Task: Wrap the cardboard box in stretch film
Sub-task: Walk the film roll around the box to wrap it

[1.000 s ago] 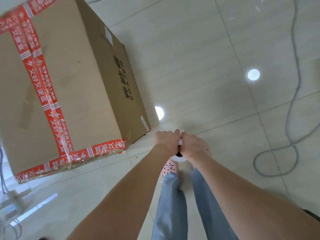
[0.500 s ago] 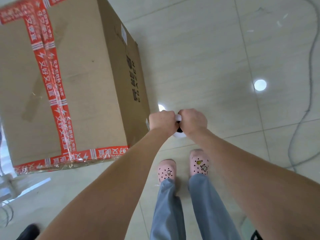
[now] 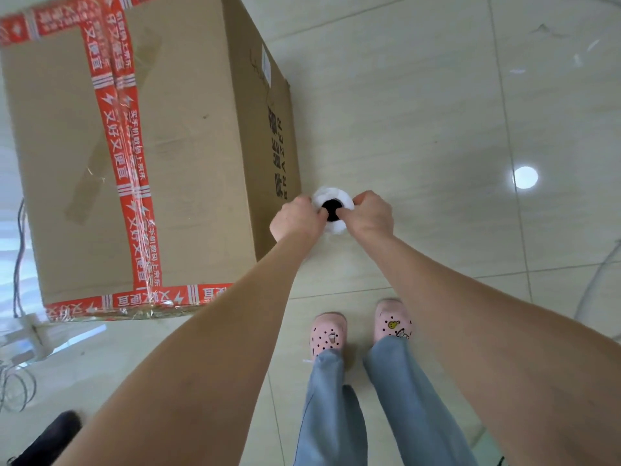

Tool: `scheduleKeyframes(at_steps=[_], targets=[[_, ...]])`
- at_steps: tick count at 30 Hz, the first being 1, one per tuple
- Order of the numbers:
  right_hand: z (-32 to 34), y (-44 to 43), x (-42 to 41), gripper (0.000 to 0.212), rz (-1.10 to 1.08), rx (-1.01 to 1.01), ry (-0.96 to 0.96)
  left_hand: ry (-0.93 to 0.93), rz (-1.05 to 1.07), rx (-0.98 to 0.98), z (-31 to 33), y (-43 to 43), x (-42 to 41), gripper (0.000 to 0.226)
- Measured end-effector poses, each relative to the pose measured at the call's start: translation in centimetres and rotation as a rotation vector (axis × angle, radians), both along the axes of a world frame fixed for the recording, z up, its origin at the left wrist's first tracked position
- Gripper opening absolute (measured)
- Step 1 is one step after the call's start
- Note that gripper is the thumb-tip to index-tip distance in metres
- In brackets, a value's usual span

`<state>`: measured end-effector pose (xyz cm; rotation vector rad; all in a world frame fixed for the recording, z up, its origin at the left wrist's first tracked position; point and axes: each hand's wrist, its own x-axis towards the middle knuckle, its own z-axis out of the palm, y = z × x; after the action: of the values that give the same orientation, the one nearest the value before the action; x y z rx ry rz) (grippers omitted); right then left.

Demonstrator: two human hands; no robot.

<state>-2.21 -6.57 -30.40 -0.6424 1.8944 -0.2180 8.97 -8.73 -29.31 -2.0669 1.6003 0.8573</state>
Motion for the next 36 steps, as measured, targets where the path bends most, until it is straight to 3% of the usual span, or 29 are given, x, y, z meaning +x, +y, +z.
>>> scheduleKeyframes(at_steps=[8, 13, 17, 20, 24, 27, 30, 33, 36], targets=[[-0.1, -1.0, 0.5, 0.033, -0.061, 0.031, -0.023, 0.174, -0.037, -0.029, 0.2, -1.6, -0.5, 0.014], [-1.4, -1.9, 0.8, 0.037, -0.057, 0.064, -0.006, 0.074, -0.388, 0.008, -0.6, -4.0, -1.0, 0.052], [-1.4, -3.1, 1.0, 0.027, -0.012, 0.017, 0.078, 0.007, -0.622, -0.006, -0.7, -5.6, -1.8, 0.049], [-1.1, -4.4, 1.0, 0.018, 0.110, -0.045, 0.171, 0.010, -0.581, -0.016, -0.6, -6.8, -1.9, 0.031], [-0.5, -6.3, 0.9, 0.028, 0.264, -0.134, 0.222, 0.105, -0.255, -0.037, -0.5, -7.3, -1.2, 0.025], [-0.4, -7.1, 1.1, 0.031, 0.199, -0.198, 0.222, 0.162, 0.029, -0.052, -0.5, -7.4, -0.4, 0.017], [-0.6, -7.5, 1.3, 0.037, 0.049, -0.075, 0.147, 0.190, 0.195, -0.027, -0.6, -7.7, -0.2, 0.013], [-0.6, -7.5, 1.2, 0.035, -0.081, -0.009, 0.101, 0.175, 0.101, -0.024, -0.8, -8.1, -0.6, 0.023], [-0.6, -7.7, 1.2, 0.031, -0.058, -0.043, 0.113, 0.158, -0.202, -0.066, -1.1, -9.1, -1.0, 0.041]])
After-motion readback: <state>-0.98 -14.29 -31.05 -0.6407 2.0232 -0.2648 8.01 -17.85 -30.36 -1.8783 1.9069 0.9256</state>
